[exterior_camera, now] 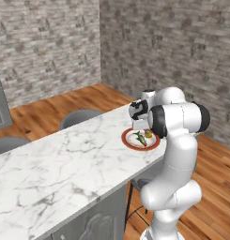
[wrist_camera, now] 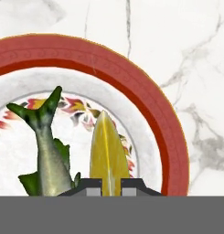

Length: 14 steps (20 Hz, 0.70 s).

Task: Take the lemon wedge from the fridge and place it on the plate with fish on the dining counter.

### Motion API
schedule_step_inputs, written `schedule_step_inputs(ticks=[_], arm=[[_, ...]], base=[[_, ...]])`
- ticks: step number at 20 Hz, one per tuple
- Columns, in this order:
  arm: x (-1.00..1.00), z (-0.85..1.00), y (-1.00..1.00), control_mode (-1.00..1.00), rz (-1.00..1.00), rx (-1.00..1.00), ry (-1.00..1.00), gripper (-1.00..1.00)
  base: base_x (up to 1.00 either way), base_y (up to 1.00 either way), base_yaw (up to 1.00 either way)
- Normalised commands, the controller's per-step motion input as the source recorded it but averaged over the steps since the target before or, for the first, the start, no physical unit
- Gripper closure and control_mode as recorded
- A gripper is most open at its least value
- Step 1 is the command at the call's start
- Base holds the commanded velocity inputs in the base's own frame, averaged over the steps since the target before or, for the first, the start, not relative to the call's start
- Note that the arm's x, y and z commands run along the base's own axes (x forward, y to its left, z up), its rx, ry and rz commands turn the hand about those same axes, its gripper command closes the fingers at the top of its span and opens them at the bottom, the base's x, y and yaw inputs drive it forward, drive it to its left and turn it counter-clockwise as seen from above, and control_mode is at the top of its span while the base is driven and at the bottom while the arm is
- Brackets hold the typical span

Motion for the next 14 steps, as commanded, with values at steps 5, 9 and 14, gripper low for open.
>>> schedule_step_inputs(ticks=[5, 9, 14], arm=[[0.02, -0.09, 0.0, -1.0, 0.01, 0.0, 0.0, -1.0], [0.01, -0.01, 0.0, -1.0, 0.0, 0.0, 0.0, -1.0], [-0.03, 0.09, 0.0, -1.0, 0.0, 0.0, 0.0, -1.0]], base=[[0.0, 0.0, 0.0], [0.0, 0.0, 0.0], [0.0, 0.0, 0.0]])
